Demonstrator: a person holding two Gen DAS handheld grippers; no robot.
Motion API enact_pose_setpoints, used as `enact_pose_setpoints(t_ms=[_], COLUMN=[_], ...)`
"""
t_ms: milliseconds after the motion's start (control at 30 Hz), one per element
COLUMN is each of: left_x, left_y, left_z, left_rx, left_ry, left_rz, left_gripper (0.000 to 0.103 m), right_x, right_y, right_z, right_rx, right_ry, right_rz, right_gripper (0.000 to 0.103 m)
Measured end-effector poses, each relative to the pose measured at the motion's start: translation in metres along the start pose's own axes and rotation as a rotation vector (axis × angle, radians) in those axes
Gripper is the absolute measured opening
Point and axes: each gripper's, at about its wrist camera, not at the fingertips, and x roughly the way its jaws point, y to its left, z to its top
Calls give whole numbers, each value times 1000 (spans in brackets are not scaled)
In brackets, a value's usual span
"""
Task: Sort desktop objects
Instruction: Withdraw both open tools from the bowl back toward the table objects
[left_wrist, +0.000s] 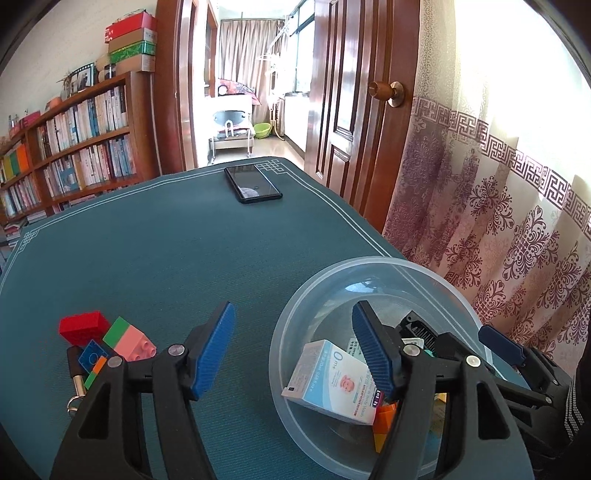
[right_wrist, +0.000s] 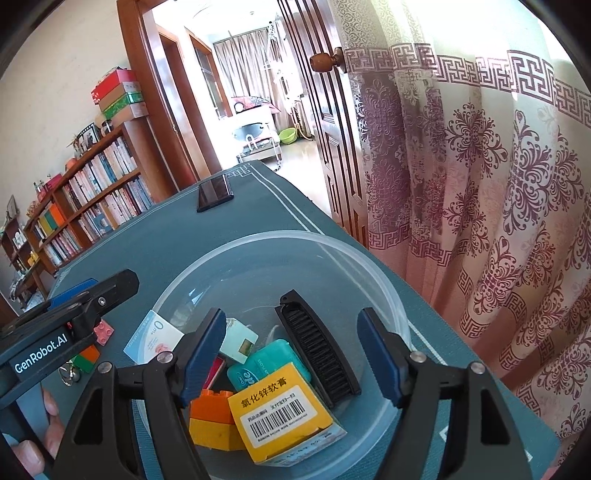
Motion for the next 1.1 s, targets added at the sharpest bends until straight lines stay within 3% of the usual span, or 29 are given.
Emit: enact_pose_setpoints(t_ms=[667, 1100], left_x=[-10, -18], left_y=[80, 119], left_z=[-20, -31], left_rx=[-146, -224], left_ry=[23, 27], left_rz=[110, 161], left_gripper=[70, 70], right_x=[15, 42], right_y=[63, 76], right_z=[-11, -3], right_rx=[-155, -234], right_ry=[44, 15], right_rz=[85, -70], right_gripper=[79, 80])
